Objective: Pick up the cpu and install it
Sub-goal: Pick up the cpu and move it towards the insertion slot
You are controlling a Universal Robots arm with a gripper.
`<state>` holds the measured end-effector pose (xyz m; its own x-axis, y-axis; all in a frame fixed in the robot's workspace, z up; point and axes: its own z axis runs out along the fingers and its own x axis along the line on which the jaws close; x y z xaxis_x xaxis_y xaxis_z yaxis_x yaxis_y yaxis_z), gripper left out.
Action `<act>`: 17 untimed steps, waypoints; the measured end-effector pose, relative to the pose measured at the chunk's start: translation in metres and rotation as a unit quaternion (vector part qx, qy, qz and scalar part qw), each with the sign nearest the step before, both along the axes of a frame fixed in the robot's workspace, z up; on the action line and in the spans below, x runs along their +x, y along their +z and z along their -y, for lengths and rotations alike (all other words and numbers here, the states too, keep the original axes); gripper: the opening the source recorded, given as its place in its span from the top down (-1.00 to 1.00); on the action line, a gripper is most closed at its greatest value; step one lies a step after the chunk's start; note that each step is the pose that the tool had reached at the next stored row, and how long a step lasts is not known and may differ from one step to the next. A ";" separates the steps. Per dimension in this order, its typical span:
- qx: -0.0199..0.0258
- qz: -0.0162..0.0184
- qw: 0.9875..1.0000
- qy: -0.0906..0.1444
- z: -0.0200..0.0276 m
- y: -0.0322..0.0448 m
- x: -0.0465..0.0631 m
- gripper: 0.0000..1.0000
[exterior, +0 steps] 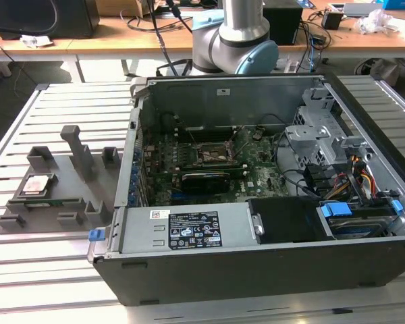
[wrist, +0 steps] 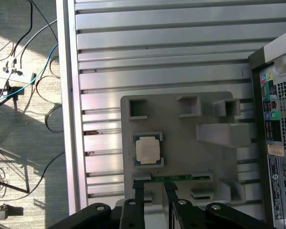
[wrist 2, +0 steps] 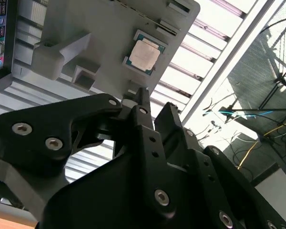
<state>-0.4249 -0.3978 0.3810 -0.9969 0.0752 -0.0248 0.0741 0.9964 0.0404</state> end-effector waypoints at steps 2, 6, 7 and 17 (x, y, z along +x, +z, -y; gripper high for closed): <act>0.000 0.000 1.000 0.000 0.0000 -0.0001 0.000 -0.08; 0.000 0.000 1.000 0.000 0.0000 -0.0002 0.000 -0.08; 0.000 0.000 1.000 0.000 0.0000 -0.0002 0.000 -0.08; -0.028 -0.002 1.000 0.000 -0.0049 -0.0053 0.000 -0.08</act>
<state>-0.4246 -0.3929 0.3757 -0.9970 0.0733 -0.0260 0.0737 0.9972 -0.0158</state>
